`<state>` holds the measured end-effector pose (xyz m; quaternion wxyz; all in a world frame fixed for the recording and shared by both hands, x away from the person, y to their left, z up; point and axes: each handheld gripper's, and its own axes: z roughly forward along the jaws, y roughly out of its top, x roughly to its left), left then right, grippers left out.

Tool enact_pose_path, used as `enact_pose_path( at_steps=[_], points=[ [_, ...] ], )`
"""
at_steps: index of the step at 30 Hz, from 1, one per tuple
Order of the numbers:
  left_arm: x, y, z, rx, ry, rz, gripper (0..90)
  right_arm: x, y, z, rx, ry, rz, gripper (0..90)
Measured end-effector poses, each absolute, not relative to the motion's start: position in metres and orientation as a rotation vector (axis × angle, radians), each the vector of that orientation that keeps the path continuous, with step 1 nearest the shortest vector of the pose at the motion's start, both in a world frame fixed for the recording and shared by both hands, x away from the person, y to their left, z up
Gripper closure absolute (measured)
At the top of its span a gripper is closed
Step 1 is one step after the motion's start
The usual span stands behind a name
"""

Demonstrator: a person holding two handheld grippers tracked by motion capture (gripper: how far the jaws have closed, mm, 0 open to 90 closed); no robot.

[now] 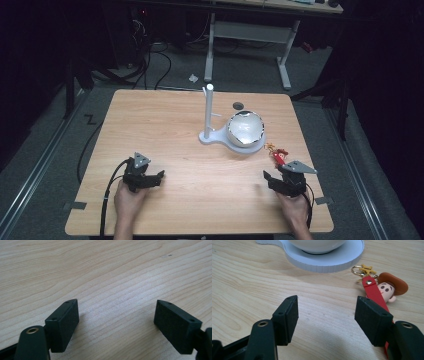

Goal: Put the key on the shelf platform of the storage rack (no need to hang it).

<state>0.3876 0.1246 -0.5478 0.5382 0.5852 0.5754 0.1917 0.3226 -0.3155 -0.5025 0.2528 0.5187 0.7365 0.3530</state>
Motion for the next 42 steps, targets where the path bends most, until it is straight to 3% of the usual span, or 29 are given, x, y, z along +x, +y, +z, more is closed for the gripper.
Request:
enact_pose_path(
  at_steps=[18,42],
  points=[
    [0.388,0.125,-0.548,1.395,1.369,0.455,20.4,0.335,-0.352,-0.496,1.520,1.896,0.894,36.0],
    [0.387,0.125,-0.548,1.397,1.369,0.457,20.4,0.374,-0.363,-0.506,1.658,1.895,0.844,35.9]
  ],
)
